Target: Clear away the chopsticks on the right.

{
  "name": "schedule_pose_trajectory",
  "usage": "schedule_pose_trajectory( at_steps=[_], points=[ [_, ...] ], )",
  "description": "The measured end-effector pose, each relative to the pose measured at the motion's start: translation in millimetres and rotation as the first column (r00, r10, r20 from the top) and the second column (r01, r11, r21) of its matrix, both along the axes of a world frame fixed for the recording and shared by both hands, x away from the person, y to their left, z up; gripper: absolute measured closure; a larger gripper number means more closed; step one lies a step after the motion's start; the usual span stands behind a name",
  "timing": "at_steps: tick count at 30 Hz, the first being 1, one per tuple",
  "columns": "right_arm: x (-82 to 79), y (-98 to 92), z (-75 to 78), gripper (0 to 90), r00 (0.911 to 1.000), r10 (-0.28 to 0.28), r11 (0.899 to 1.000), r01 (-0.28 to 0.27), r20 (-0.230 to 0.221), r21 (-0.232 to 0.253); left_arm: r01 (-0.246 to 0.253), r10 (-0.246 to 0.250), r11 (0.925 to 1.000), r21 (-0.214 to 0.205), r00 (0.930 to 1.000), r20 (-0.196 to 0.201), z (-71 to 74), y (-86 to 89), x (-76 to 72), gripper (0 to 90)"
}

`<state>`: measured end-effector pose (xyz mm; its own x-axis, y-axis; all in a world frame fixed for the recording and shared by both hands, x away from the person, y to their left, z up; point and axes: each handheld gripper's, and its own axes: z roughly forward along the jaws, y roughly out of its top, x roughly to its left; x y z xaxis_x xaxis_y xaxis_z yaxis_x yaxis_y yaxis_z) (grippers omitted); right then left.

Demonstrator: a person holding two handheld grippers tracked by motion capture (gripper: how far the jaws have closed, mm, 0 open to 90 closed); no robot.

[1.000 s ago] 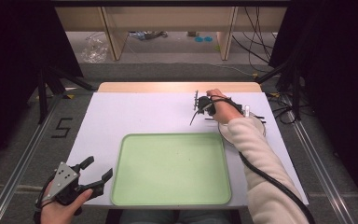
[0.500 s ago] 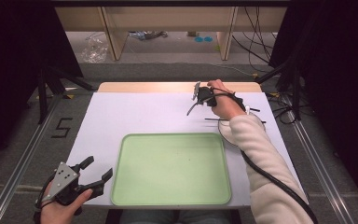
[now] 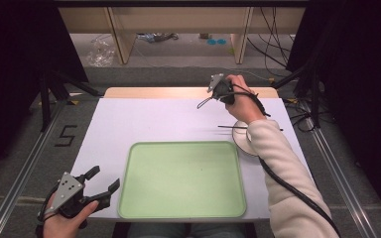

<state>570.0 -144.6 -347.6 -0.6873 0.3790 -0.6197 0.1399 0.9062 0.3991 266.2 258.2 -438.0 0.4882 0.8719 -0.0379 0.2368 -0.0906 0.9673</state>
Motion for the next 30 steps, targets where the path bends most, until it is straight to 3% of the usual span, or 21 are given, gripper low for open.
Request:
schedule_pose_trajectory(
  at_steps=[2, 3, 4, 9, 16, 20, 22, 25, 29, 30],
  points=[
    [-0.6, -4.0, 6.6, 88.1, 0.9999, -0.008, 0.999, 0.007, 0.011, 0.053, 0.001, -0.001, 1.0, 0.002, 1.0, 0.0, -0.1, 0.2, 0.2, 20.1],
    [-0.9, -5.2, 8.6, 88.1, 0.9998, -0.013, 0.997, 0.012, 0.016, 0.072, 0.0, -0.001, 0.9995, 0.031, 0.9996, 0.03, 0.8, 2.4, 2.2, 20.1],
    [-0.9, -5.2, 8.6, 88.1, 0.9998, -0.013, 0.997, 0.012, 0.016, 0.072, 0.0, -0.001, 0.9995, 0.031, 0.9996, 0.03, 0.8, 2.4, 2.2, 20.1],
    [-1.8, -10.8, 20.4, 88.1, 0.9992, -0.039, 0.987, 0.037, 0.01, 0.158, -0.003, 0.003, 1.0, -0.003, 1.0, -0.002, 0.0, 0.0, 0.0, 20.1],
    [-4.3, -12.8, 29.0, 88.1, 0.9988, -0.049, 0.975, 0.047, 0.004, 0.215, -0.003, 0.003, 1.0, -0.003, 1.0, -0.002, 0.1, 0.1, -0.1, 20.1],
    [-6.8, -14.4, 36.5, 88.1, 0.9976, -0.067, 0.952, 0.059, 0.016, 0.3, -0.003, 0.003, 1.0, -0.004, 1.0, -0.002, 0.1, 0.1, -0.1, 20.1],
    [-6.7, -15.0, 37.9, 88.1, 0.9975, -0.068, 0.948, 0.06, 0.016, 0.311, -0.004, 0.004, 1.0, -0.004, 1.0, -0.002, 0.1, 0.1, 0.0, 20.1],
    [-7.3, -17.4, 42.3, 88.1, 0.9965, -0.083, 0.926, 0.073, 0.012, 0.372, -0.004, 0.004, 1.0, -0.006, 1.0, -0.002, 0.1, 0.1, 0.0, 20.1],
    [-8.1, -18.8, 46.6, 88.1, 0.9958, -0.09, 0.914, 0.074, 0.02, 0.4, -0.003, 0.003, 1.0, -0.005, 1.0, -0.001, 0.1, 0.1, 0.0, 20.1],
    [-9.4, -19.1, 50.0, 88.2, 0.9956, -0.092, 0.904, 0.077, 0.015, 0.42, -0.003, 0.003, 1.0, -0.006, 1.0, -0.001, 0.1, 0.0, -0.1, 20.1]
  ],
)
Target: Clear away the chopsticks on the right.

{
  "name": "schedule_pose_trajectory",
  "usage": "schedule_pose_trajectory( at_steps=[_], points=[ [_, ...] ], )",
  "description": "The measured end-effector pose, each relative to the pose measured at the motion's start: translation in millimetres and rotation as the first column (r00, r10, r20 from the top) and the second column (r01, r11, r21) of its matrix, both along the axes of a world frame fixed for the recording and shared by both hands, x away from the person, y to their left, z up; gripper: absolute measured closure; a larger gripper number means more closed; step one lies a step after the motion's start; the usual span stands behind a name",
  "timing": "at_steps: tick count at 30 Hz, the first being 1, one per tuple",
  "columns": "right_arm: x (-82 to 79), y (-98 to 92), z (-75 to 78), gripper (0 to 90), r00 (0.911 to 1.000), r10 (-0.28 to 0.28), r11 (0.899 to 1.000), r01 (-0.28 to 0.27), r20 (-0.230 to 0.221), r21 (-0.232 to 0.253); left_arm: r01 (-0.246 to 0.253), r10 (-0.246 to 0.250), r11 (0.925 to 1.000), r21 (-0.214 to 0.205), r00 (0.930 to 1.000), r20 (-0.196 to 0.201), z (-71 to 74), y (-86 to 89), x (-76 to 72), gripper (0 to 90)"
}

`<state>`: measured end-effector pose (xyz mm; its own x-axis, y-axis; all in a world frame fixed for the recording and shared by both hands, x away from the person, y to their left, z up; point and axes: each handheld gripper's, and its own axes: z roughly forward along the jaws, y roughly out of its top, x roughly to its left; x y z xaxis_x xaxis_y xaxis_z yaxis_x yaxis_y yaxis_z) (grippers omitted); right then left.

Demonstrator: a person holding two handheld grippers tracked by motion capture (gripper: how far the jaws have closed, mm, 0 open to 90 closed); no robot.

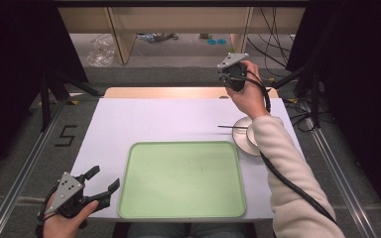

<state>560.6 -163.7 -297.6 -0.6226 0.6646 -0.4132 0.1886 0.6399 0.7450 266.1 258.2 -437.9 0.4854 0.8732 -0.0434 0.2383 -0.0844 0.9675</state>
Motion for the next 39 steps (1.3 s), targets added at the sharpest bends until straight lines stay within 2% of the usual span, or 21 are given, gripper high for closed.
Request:
schedule_pose_trajectory(
  at_steps=[3, 8, 10, 17, 18, 21, 22, 25, 26, 27, 28, 29, 30, 31, 32, 33, 34, 35, 36, 37, 39],
  points=[
    [-1.2, 0.0, 3.7, 88.2, 1.0, 0.003, 1.0, -0.003, 0.002, 0.023, 0.0, 0.0, 1.0, 0.0, 1.0, 0.0, 0.0, 0.0, 0.0, 20.1],
    [-5.3, 1.8, 13.4, 88.1, 0.9999, -0.013, 0.995, 0.012, 0.002, 0.096, 0.0, 0.0, 1.0, 0.001, 1.0, 0.001, 0.2, 0.0, 0.0, 20.1],
    [-5.5, 2.1, 14.8, 88.1, 0.9999, -0.011, 0.994, 0.012, -0.006, 0.105, 0.0, 0.0, 1.0, 0.0, 1.0, 0.001, 0.2, 0.0, -0.1, 20.1],
    [-8.2, 5.8, 19.8, 88.1, 0.9978, -0.041, 0.985, 0.05, -0.052, 0.168, 0.001, -0.001, 1.0, 0.0, 1.0, 0.001, 0.1, 0.0, 0.0, 20.1],
    [-8.2, 5.8, 19.8, 88.1, 0.9978, -0.041, 0.985, 0.05, -0.052, 0.168, 0.0, 0.0, 1.0, -0.001, 1.0, 0.002, 0.2, -0.1, -0.1, 20.1],
    [-10.8, 8.7, 22.7, 88.1, 0.9935, -0.053, 0.98, 0.071, -0.1, 0.187, 0.0, 0.0, 1.0, -0.002, 1.0, 0.0, 0.1, -0.1, 0.0, 20.1],
    [-11.1, 9.0, 23.6, 88.2, 0.9937, -0.051, 0.981, 0.068, -0.1, 0.181, 0.002, -0.002, 1.0, -0.001, 1.0, 0.0, 0.1, -0.1, 0.1, 20.1],
    [-13.1, 10.5, 26.8, 88.1, 0.991, -0.064, 0.976, 0.087, -0.118, 0.201, 0.003, -0.003, 1.0, 0.001, 1.0, 0.002, 0.3, -0.5, 0.0, 20.1],
    [-14.0, 10.2, 28.4, 88.1, 0.9893, -0.065, 0.974, 0.091, -0.131, 0.209, 0.003, -0.004, 0.9993, -0.038, 0.9996, -0.029, -0.5, -3.2, -2.3, 20.1],
    [-14.8, 10.4, 29.0, 88.1, 0.988, -0.073, 0.969, 0.103, -0.136, 0.223, -0.001, 0.001, 1.0, -0.006, 1.0, -0.006, 0.0, -0.6, -0.5, 20.1],
    [-15.6, 9.8, 30.6, 88.1, 0.9847, -0.077, 0.968, 0.112, -0.156, 0.226, -0.001, 0.001, 0.9999, -0.014, 0.9999, -0.012, -0.1, -1.1, -0.9, 20.1],
    [-15.6, 9.8, 30.6, 88.1, 0.9847, -0.077, 0.968, 0.112, -0.156, 0.226, -0.001, 0.001, 0.9999, -0.014, 0.9999, -0.012, -0.1, -1.1, -0.9, 20.1],
    [-18.1, 10.4, 31.2, 88.1, 0.9787, -0.093, 0.961, 0.137, -0.183, 0.242, -0.001, 0.001, 0.9999, -0.013, 0.9999, -0.011, -0.1, -1.1, -0.8, 20.1],
    [-18.1, 10.4, 31.2, 88.1, 0.9787, -0.093, 0.961, 0.137, -0.183, 0.242, -0.001, 0.001, 1.0, -0.009, 1.0, -0.008, 0.0, -0.8, -0.6, 20.1],
    [-20.7, 9.6, 31.4, 88.1, 0.9713, -0.107, 0.952, 0.162, -0.212, 0.261, 0.0, 0.0, 1.0, -0.01, 1.0, -0.008, 0.0, -1.0, -0.6, 20.1],
    [-20.7, 9.6, 31.4, 88.1, 0.9713, -0.107, 0.952, 0.162, -0.212, 0.261, -0.001, 0.001, 0.9999, -0.011, 1.0, -0.009, 0.0, -1.1, -0.8, 20.1],
    [-24.4, 10.5, 30.7, 88.1, 0.9574, -0.13, 0.937, 0.204, -0.258, 0.285, -0.001, 0.001, 0.9999, -0.01, 1.0, -0.008, 0.1, -1.3, -0.8, 20.2],
    [-26.6, 10.5, 30.2, 88.1, 0.9494, -0.142, 0.931, 0.224, -0.28, 0.289, -0.001, 0.0, 1.0, -0.009, 1.0, -0.007, 0.2, -1.3, -0.8, 20.1],
    [-27.8, 11.0, 29.1, 88.1, 0.945, -0.153, 0.925, 0.24, -0.289, 0.295, -0.001, 0.0, 1.0, -0.009, 1.0, -0.007, 0.2, -1.5, -0.8, 20.1],
    [-27.8, 11.0, 29.1, 88.1, 0.945, -0.153, 0.925, 0.24, -0.289, 0.295, -0.001, 0.0, 1.0, -0.009, 1.0, -0.007, 0.2, -1.5, -0.8, 20.1],
    [-31.8, 10.4, 27.3, 88.1, 0.9232, -0.169, 0.912, 0.279, -0.345, 0.302, 0.0, 0.0, 1.0, -0.009, 1.0, -0.008, 0.2, -1.6, -0.8, 20.1]
  ],
)
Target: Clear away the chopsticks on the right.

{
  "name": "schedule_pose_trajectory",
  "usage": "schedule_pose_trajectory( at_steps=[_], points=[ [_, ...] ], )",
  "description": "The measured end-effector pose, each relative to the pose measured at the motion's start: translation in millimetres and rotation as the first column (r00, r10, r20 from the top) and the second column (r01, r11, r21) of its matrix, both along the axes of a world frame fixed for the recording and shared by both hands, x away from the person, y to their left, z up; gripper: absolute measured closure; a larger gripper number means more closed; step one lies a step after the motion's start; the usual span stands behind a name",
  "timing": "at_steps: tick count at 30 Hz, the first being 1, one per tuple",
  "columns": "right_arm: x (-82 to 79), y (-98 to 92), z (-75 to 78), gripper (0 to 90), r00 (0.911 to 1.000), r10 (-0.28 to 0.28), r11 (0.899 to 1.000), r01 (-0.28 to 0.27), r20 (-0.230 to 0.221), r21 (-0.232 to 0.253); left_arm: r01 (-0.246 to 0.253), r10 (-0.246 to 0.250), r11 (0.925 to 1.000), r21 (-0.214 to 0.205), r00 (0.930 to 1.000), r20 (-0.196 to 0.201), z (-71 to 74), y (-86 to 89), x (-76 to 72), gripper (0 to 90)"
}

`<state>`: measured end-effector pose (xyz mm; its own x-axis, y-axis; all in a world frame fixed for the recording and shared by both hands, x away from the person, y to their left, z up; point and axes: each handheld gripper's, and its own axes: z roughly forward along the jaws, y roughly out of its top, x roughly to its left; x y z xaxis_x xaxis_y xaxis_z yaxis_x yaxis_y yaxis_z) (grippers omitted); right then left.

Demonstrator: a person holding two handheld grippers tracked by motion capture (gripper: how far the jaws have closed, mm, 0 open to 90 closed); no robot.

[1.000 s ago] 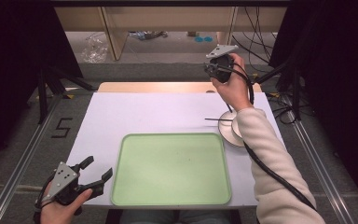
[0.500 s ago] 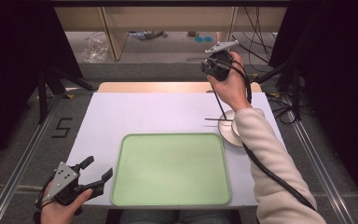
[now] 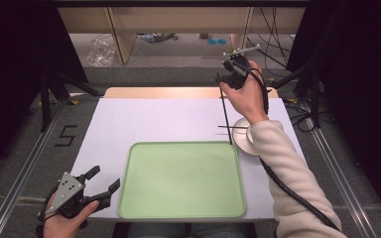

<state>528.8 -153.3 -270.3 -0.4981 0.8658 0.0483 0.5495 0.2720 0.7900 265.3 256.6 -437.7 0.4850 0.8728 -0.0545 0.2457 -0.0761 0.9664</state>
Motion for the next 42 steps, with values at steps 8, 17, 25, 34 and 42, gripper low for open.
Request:
schedule_pose_trajectory(
  at_steps=[8, 17, 25, 34, 42],
  points=[
    [-10.5, 0.2, -10.9, 88.1, 0.9931, -0.029, 0.999, 0.031, -0.114, 0.019, 0.0, 0.0, 1.0, -0.003, 1.0, 0.002, 0.3, 0.1, 0.1, 20.1],
    [-25.0, -7.1, -43.6, 88.0, 0.9675, -0.086, 0.996, 0.081, -0.238, -0.029, 0.001, -0.001, 1.0, 0.004, 1.0, 0.004, 0.5, -0.4, 0.2, 20.1],
    [-35.8, -16.9, -73.5, 88.0, 0.8901, -0.186, 0.982, 0.181, -0.416, -0.053, 0.002, -0.002, 1.0, 0.001, 1.0, 0.0, 0.3, -1.5, 0.3, 20.1],
    [-38.4, -21.3, -95.2, 88.0, 0.8402, -0.235, 0.971, 0.229, -0.489, -0.073, 0.003, -0.003, 1.0, 0.002, 1.0, -0.001, 0.2, -1.5, 0.5, 20.1],
    [-35.8, -19.5, -113.7, 88.0, 0.7949, -0.268, 0.963, 0.241, -0.544, -0.122, 0.004, -0.004, 1.0, 0.0, 1.0, 0.0, 0.3, -1.5, 0.4, 20.2]
  ],
)
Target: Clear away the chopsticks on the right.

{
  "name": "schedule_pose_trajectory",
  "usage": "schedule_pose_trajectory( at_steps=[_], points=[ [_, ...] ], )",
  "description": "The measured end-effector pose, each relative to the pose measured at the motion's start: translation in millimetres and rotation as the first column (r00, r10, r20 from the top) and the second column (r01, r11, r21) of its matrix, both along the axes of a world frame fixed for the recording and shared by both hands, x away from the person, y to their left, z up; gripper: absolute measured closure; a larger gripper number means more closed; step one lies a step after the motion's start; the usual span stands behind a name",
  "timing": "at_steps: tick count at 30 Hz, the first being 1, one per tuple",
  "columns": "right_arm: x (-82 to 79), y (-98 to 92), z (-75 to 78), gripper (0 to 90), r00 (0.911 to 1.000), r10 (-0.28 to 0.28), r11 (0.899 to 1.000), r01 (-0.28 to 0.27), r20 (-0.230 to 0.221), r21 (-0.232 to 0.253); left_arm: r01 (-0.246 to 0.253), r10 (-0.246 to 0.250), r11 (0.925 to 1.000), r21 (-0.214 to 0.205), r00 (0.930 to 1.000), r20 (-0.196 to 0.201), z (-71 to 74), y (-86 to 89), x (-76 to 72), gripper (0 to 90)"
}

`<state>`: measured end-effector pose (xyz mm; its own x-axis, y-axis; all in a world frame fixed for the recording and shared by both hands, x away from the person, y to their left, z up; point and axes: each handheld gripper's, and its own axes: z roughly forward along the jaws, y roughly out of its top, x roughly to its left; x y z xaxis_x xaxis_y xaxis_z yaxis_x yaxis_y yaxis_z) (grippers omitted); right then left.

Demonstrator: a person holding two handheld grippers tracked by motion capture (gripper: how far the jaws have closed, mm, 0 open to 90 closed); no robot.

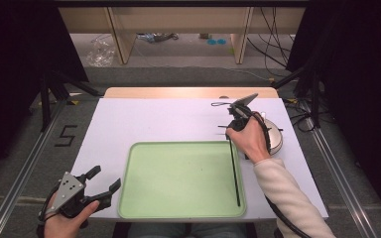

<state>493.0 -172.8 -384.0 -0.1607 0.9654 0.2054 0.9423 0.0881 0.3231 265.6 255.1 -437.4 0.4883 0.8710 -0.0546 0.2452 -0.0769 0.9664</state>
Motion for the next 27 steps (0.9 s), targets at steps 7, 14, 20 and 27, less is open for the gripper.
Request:
schedule_pose_trajectory(
  at_steps=[7, 14, 20, 27],
  points=[
    [2.5, -1.1, -11.7, 88.0, 0.9987, -0.025, 1.0, 0.025, -0.044, -0.018, 0.004, -0.004, 1.0, 0.002, 1.0, 0.001, 0.0, -0.6, 0.1, 20.2],
    [2.7, 4.5, -27.9, 87.9, 0.992, -0.059, 0.997, 0.053, -0.112, -0.059, 0.005, -0.005, 1.0, 0.002, 1.0, -0.003, -0.4, -0.1, 0.5, 20.3],
    [2.9, 6.3, -33.9, 87.5, 0.9846, -0.106, 0.992, 0.095, -0.139, -0.082, 0.005, -0.005, 1.0, 0.001, 1.0, -0.002, -0.4, 0.2, 0.3, 20.3],
    [4.6, 6.5, -48.2, 86.6, 0.9882, -0.095, 0.99, 0.081, -0.12, -0.117, 0.005, -0.005, 1.0, 0.0, 1.0, -0.002, -0.3, 0.0, 0.4, 20.3]
  ],
)
